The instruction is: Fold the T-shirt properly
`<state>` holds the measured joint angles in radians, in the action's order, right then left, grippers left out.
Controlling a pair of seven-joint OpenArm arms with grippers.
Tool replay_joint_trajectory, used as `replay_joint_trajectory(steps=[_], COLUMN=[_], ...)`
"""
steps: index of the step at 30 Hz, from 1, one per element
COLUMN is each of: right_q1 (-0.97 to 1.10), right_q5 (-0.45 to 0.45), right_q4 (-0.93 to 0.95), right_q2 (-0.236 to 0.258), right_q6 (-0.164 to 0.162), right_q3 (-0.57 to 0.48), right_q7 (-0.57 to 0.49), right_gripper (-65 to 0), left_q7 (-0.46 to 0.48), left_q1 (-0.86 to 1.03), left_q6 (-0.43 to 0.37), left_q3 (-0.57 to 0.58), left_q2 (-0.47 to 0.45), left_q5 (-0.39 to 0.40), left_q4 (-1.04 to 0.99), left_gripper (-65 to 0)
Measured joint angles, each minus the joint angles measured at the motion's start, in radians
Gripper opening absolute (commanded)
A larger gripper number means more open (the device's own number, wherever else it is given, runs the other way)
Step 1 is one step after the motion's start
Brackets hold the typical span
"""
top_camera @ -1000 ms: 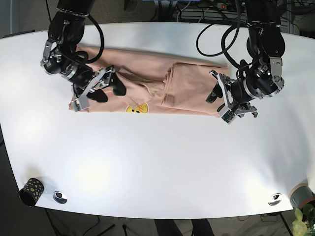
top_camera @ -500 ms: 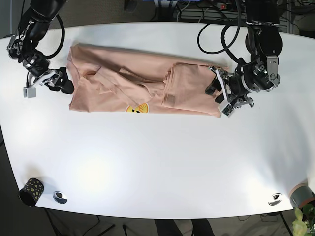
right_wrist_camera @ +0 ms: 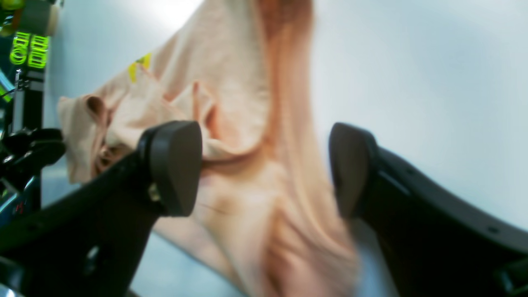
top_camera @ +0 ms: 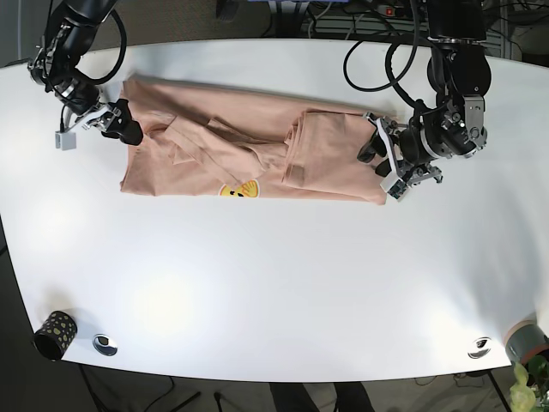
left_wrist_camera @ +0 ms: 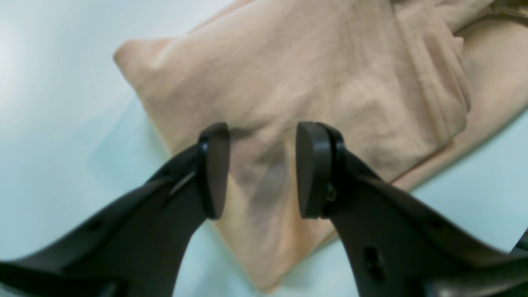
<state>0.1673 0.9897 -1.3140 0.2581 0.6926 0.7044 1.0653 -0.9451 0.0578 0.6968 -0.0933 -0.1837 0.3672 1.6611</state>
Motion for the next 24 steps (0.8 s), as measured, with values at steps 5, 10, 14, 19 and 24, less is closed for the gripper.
replay_joint_trajectory(steps=[5, 10, 14, 19, 24], right_q1=[-0.019, -0.027, -0.066, -0.097, -0.106], right_q5=[0.003, 0.010, -0.025, -0.119, -0.175], right_q4=[-0.002, -0.001, 0.002, 0.002, -0.002], right_q2=[-0.017, -0.037, -0.042, -0.061, -0.087], right_q6=[0.006, 0.007, -0.003, -0.008, -0.008], right_q3=[-0.072, -0.068, -0.070, -0.100, -0.111], right_q7=[0.008, -0.004, 0.012, 0.017, 0.020], right_gripper=[-19.0, -19.8, -32.0, -49.5, -63.7], left_q7=[0.000, 0.000, 0.000, 0.002, 0.027], left_q1=[0.000, 0.004, 0.014, 0.005, 0.000], left_q6=[0.000, 0.000, 0.000, 0.000, 0.000], left_q3=[-0.026, -0.026, -0.021, -0.024, -0.026], left_q2=[-0.003, -0.003, -0.003, 0.016, 0.028], left_q5=[-0.004, -0.004, -0.005, -0.004, 0.019], left_q4=[-0.002, -0.002, -0.002, -0.047, -0.116], left_gripper=[-41.3, -41.3, -41.3, -41.3, -41.3])
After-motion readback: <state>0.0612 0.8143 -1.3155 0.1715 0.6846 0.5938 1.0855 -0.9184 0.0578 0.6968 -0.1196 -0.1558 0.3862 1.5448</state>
